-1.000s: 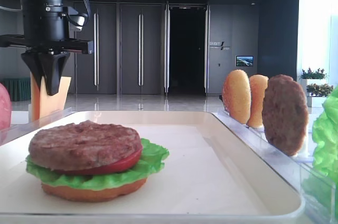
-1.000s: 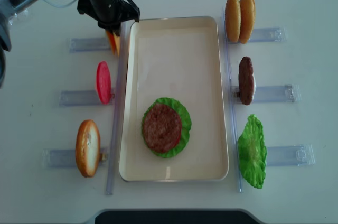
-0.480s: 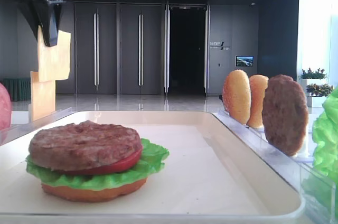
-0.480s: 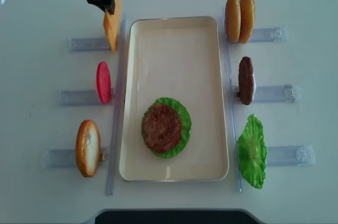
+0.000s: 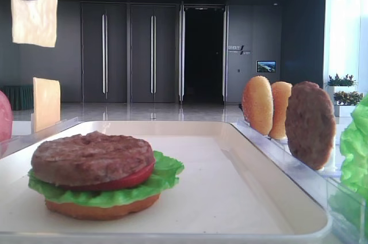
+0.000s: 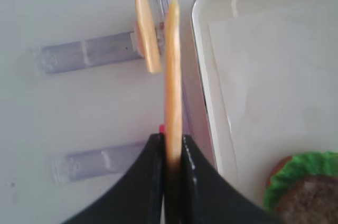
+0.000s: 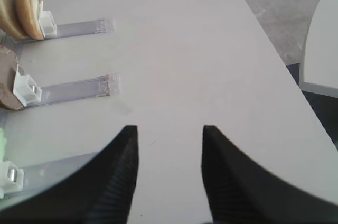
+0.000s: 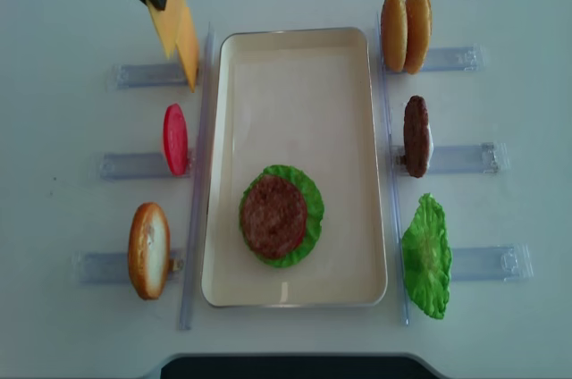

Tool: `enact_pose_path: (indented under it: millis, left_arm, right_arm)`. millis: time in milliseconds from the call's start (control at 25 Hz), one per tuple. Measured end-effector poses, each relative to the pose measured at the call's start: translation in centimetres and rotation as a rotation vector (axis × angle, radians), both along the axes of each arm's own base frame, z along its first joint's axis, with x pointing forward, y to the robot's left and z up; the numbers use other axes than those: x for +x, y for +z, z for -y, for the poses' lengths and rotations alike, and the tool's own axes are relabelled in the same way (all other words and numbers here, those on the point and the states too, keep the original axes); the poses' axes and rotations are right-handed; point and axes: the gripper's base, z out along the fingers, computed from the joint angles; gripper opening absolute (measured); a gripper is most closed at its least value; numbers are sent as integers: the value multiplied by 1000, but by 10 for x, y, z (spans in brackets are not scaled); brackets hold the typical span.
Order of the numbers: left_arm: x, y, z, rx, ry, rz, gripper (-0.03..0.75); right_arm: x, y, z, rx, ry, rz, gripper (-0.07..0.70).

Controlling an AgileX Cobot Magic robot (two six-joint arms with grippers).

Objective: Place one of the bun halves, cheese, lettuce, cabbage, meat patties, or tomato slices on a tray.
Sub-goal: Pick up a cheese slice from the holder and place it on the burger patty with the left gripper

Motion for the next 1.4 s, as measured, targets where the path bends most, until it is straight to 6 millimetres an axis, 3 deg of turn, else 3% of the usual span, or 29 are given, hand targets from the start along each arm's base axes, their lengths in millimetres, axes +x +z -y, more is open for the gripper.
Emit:
enact_pose_path:
  millis: [240, 480, 760, 960, 1240, 1400]
  left_arm:
    - [-51, 6, -15, -27, -10, 5, 36]
    - [-119, 7, -31, -139, -24, 61, 36]
    - [-178, -18, -50, -175, -8, 86, 36]
    - [-194, -22, -54, -209, 1, 105, 36]
    - [-194, -21, -51, -249, 3, 115, 36]
    - [-192, -17, -40, -358, -60, 154, 36]
  right_arm:
    - [0, 0, 0, 0, 0, 0, 279]
    - [0, 0, 0, 0, 0, 0, 279]
    - [0, 0, 0, 0, 0, 0, 279]
    - [0, 0, 0, 0, 0, 0, 279]
    - [0, 0, 0, 0, 0, 0, 279]
    - [0, 0, 0, 0, 0, 0, 279]
